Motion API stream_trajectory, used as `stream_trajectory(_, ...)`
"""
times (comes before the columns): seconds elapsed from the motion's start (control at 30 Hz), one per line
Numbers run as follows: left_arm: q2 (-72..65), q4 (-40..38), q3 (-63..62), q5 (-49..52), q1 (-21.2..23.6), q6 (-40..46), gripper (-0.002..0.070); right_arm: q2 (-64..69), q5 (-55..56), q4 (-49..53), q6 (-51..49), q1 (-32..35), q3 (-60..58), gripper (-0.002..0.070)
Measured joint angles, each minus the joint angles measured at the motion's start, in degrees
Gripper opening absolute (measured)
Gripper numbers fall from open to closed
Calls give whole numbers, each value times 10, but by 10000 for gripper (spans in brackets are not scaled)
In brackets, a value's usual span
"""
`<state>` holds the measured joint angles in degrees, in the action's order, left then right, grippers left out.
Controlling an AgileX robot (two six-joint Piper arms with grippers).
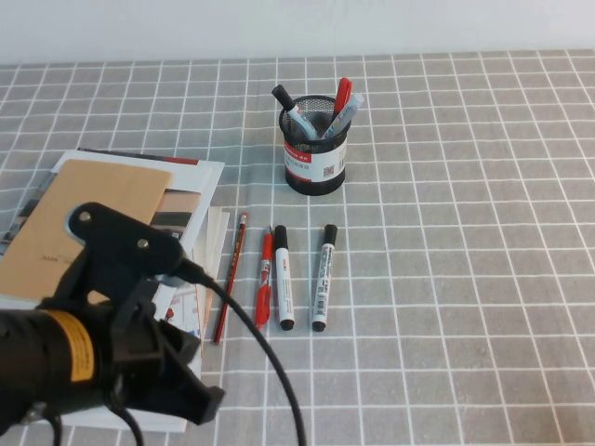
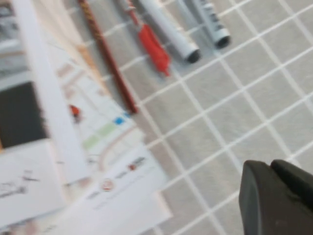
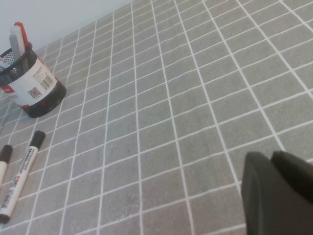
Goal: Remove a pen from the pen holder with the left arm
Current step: 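Take a marker out of the pen holder and lay it on the table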
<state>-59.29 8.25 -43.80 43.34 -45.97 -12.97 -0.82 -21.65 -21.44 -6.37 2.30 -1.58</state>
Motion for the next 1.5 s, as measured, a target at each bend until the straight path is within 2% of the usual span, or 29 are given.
stream_trajectory(0.2,15,53,4,-7,0,-1,-3,0,0,0,0,0,0,-13)
stream_trajectory(0.37,63,118,80,-129,0,-3,-4,0,0,-3,0,0,0,-13)
stream_trajectory(0.5,122,122,159,-211,20,-45,-4,0,0,-6,0,0,0,-13)
stream_trajectory(0.67,223,102,265,-274,85,-68,-4,0,0,-8,0,0,0,-12)
stream_trajectory(0.9,372,65,370,-322,218,-72,-4,0,0,-10,0,0,0,-13)
stream_trajectory(1.07,481,35,433,-343,317,-16,-4,0,0,-13,0,0,0,-13)
stream_trajectory(1.27,577,-31,452,-342,396,79,-4,0,0,-13,0,0,0,-13)
stream_trajectory(1.5,597,-86,452,-278,434,161,-4,0,0,-13,0,0,0,-13)
